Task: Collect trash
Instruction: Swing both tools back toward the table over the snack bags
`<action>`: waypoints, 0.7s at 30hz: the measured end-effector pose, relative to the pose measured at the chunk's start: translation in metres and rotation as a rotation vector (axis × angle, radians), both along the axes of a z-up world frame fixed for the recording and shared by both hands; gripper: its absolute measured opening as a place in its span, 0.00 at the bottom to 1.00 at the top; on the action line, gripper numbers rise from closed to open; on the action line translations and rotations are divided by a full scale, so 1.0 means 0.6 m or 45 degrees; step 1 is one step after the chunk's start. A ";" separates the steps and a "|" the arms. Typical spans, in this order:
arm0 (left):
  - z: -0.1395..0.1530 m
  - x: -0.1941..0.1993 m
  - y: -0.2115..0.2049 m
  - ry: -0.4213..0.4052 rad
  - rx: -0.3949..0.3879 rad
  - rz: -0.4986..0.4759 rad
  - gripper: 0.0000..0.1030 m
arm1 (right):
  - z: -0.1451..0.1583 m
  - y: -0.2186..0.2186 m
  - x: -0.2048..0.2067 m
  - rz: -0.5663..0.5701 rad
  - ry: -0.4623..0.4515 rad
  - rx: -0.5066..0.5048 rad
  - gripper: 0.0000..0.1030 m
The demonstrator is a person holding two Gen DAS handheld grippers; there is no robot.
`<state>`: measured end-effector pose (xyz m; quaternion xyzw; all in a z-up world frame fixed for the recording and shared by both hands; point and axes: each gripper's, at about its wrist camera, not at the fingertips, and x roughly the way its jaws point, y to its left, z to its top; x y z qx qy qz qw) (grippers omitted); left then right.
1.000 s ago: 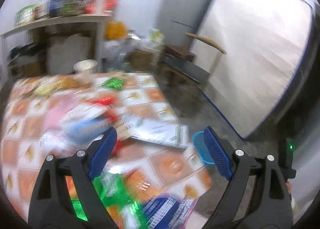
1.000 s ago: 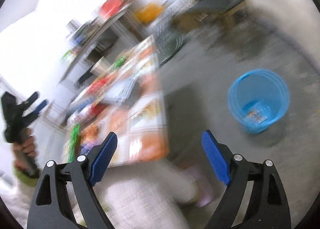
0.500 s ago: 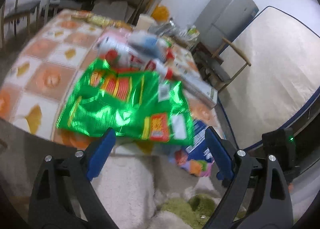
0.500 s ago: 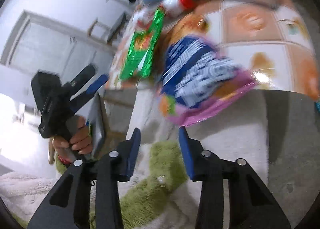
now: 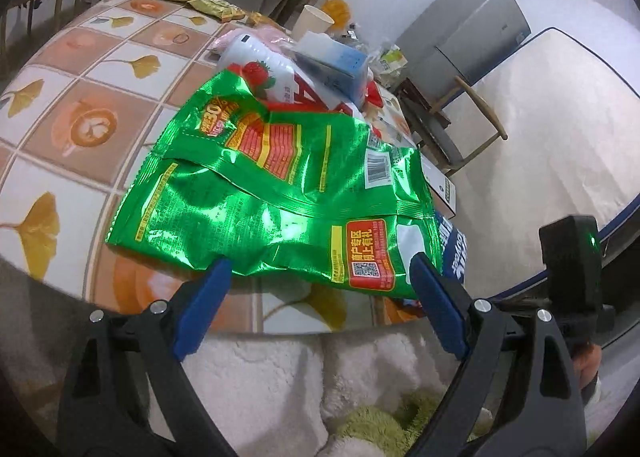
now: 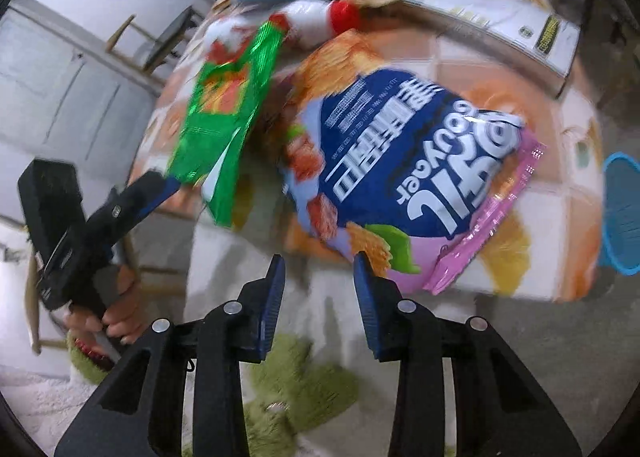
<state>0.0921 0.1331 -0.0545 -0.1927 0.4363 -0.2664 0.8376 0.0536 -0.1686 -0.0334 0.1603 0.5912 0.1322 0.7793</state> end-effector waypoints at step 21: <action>0.061 -0.006 0.030 -0.053 0.014 -0.100 0.84 | 0.053 0.002 0.011 0.133 -0.028 -0.229 0.71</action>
